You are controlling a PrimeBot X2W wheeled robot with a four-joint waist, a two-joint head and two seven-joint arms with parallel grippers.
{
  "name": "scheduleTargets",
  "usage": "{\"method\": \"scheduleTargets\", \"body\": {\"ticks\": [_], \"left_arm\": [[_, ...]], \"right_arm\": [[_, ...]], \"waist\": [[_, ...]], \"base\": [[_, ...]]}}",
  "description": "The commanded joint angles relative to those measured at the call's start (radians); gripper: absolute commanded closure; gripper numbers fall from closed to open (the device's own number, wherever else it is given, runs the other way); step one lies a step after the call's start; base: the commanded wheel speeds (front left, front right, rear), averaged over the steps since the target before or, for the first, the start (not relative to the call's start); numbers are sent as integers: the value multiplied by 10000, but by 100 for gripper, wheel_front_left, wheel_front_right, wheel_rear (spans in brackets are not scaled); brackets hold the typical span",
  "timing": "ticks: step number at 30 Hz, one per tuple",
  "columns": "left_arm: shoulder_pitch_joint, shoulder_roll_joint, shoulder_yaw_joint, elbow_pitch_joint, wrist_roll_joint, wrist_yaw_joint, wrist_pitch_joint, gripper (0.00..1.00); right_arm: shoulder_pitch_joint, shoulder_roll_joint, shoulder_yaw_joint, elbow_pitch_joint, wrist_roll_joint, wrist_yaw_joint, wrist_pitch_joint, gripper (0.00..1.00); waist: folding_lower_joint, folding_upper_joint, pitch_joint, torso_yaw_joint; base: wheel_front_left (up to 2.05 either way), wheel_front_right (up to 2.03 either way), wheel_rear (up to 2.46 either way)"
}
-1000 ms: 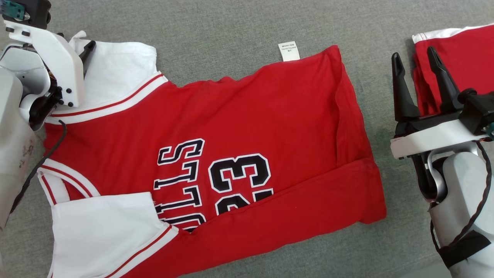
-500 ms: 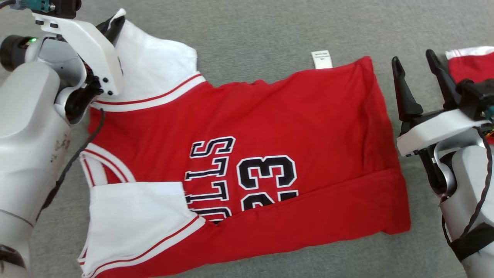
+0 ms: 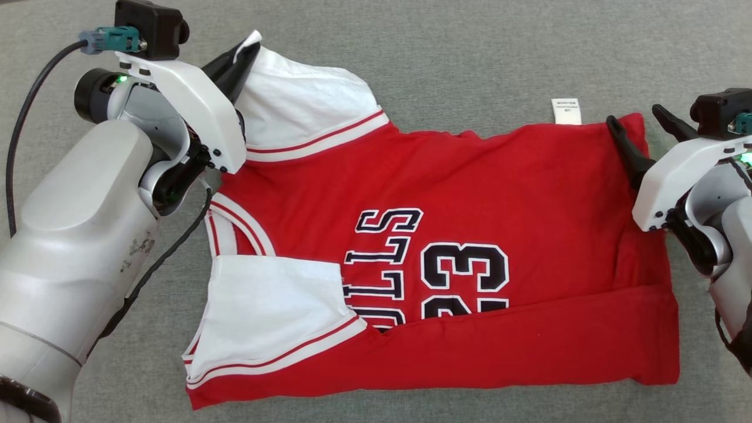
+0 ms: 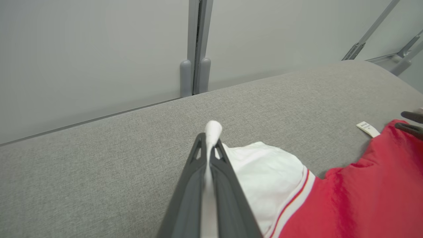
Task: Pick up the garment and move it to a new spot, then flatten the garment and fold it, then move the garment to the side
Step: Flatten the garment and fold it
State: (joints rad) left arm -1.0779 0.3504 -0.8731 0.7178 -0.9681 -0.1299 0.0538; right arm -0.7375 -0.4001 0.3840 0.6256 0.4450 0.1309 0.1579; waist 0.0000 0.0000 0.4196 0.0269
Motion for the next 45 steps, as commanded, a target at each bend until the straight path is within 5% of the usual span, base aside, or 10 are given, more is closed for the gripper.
{"method": "scheduleTargets", "body": {"ticks": [1, 15, 16, 18, 45], "left_arm": [[27, 13, -59, -37, -57, -14, -62, 100], [-125, 223, -729, 22, -654, -14, -408, 100], [-129, 239, -765, 42, -697, -14, -435, 100], [-152, 268, -840, 117, -748, -14, -471, 100], [-1894, -8, -488, 2447, -420, -1, -2863, 100]], "right_arm": [[-164, -146, 91, 150, 92, -4, 79, 0], [-526, -353, 1011, 1742, 859, -6, 56, 0], [-535, -330, 1071, 1797, 933, -4, 38, 53], [-584, -320, 1201, 1876, 1059, -4, -46, 100], [-2972, -71, 1273, 3443, 849, -14, -3225, 100]], "waist": [[0, 0, -18, 120], [0, 0, -109, 183], [0, 0, -120, 169], [0, 0, -134, 141], [0, 0, 850, 6]], "base": [[0, 0, 0], [0, 0, 0], [0, 0, 0], [0, 0, 0], [0, 0, 0]]}}
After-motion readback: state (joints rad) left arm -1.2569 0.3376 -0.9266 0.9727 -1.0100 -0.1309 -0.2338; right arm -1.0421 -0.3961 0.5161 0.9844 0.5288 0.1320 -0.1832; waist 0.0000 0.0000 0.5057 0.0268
